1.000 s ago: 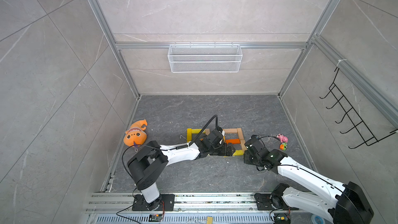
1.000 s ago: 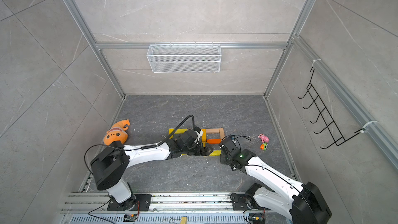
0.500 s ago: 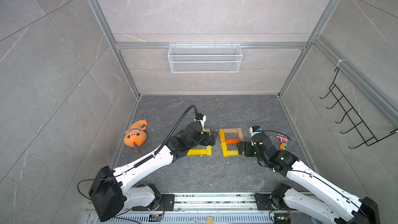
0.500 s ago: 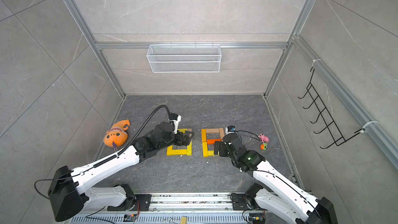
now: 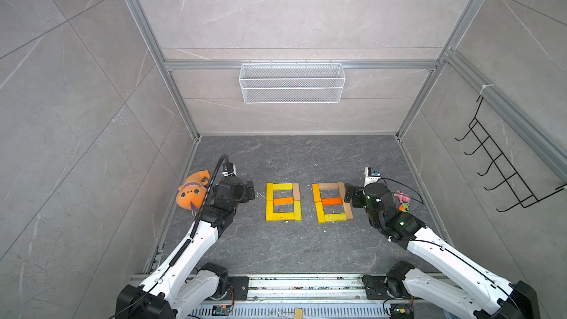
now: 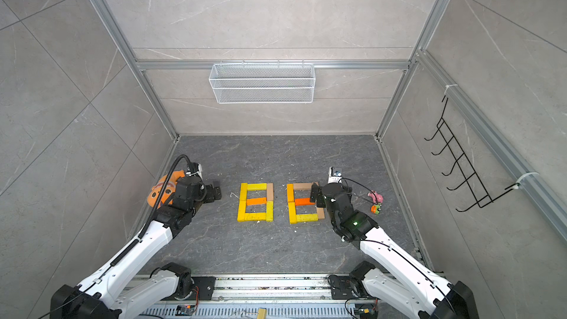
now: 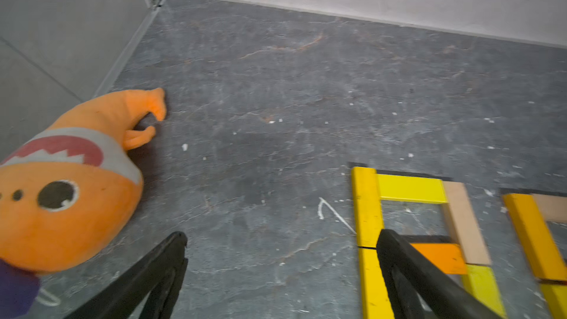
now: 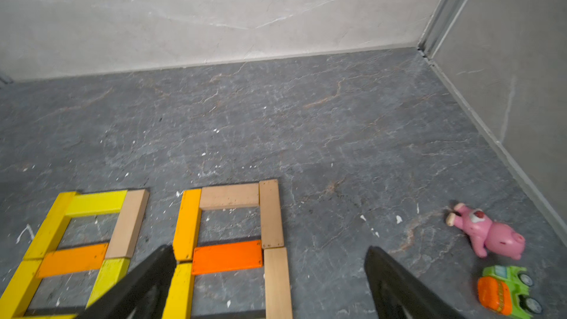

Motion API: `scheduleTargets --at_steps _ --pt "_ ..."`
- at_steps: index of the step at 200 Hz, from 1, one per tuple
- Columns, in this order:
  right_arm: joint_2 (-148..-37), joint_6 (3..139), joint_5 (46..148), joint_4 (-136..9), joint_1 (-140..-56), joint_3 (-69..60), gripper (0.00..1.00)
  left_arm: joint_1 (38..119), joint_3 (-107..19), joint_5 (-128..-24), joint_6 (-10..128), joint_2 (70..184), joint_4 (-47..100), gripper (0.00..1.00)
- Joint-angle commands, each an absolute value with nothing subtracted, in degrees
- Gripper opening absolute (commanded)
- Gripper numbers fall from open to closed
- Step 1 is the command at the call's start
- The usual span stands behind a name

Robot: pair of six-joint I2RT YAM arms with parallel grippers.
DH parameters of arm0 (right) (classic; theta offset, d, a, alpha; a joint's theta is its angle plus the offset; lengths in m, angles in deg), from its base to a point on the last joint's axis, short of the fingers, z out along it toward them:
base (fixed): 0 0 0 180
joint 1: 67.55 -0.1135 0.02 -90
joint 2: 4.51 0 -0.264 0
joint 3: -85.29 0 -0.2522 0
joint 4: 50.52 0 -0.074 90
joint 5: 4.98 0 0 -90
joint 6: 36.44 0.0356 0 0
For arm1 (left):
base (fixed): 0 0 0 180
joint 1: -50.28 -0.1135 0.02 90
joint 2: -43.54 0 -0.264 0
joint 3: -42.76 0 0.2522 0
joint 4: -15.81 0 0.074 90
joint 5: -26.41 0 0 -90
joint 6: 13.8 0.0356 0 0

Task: Assemble the number 8 with building blocks
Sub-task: Reset both arms

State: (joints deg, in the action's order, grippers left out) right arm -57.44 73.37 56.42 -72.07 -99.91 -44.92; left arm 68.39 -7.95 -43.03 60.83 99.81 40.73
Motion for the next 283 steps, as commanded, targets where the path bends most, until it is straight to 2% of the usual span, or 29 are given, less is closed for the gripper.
scheduleTargets --at_steps 1,24,64,94,106,129,150,168,188,201,233,255,270,283 --pt "-58.2 70.5 52.8 -58.5 -97.4 -51.3 1.0 64.5 -4.7 -41.8 67.2 98.4 30.3 1.0" --pt "-59.5 69.0 51.0 -49.0 -93.6 -56.2 1.0 62.4 0.9 -42.6 72.1 100.5 19.9 1.0" --pt "-65.4 65.9 57.2 -41.1 -84.5 -58.2 1.0 57.8 5.3 -47.7 77.1 108.2 5.2 1.0" --pt "-72.0 61.7 63.1 -24.0 -78.4 -61.9 1.0 54.3 8.1 -51.5 78.8 116.1 -7.3 1.0" --pt "-72.6 61.9 66.3 -27.9 -75.7 -59.9 1.0 53.4 8.8 -53.5 79.6 119.6 -12.0 1.0" --pt "-76.2 59.7 70.1 -23.5 -72.0 -58.8 1.0 51.0 9.2 -56.7 78.6 126.4 -18.4 1.0" --pt "-77.6 60.3 72.0 -27.1 -69.7 -56.4 0.99 49.3 8.5 -58.8 77.2 128.1 -17.7 1.0" --pt "-77.0 60.8 72.7 -28.0 -69.6 -57.1 0.99 45.8 6.4 -65.0 75.6 128.9 -14.6 1.0" --pt "-76.8 61.6 71.7 -29.3 -69.6 -59.5 0.98 45.6 6.6 -64.9 75.5 129.0 -15.0 1.0" --pt "-79.0 62.3 71.6 -22.1 -69.6 -62.6 0.99 45.7 6.5 -64.8 75.6 129.0 -14.9 1.0" --pt "-83.9 59.1 74.8 -15.6 -69.5 -63.3 1.0 45.7 6.7 -64.7 75.5 128.9 -15.2 1.0" --pt "-93.0 57.6 78.4 1.1 -69.5 -66.1 1.0 45.7 6.7 -64.8 75.5 128.9 -15.3 1.0" --pt "-90.4 58.1 79.2 -11.0 -69.2 -62.5 1.0 45.7 6.7 -64.6 75.6 128.9 -15.3 1.0" --pt "-92.0 57.2 80.7 -8.9 -69.2 -62.0 1.0 45.7 6.7 -64.7 75.6 129.0 -15.3 1.0"
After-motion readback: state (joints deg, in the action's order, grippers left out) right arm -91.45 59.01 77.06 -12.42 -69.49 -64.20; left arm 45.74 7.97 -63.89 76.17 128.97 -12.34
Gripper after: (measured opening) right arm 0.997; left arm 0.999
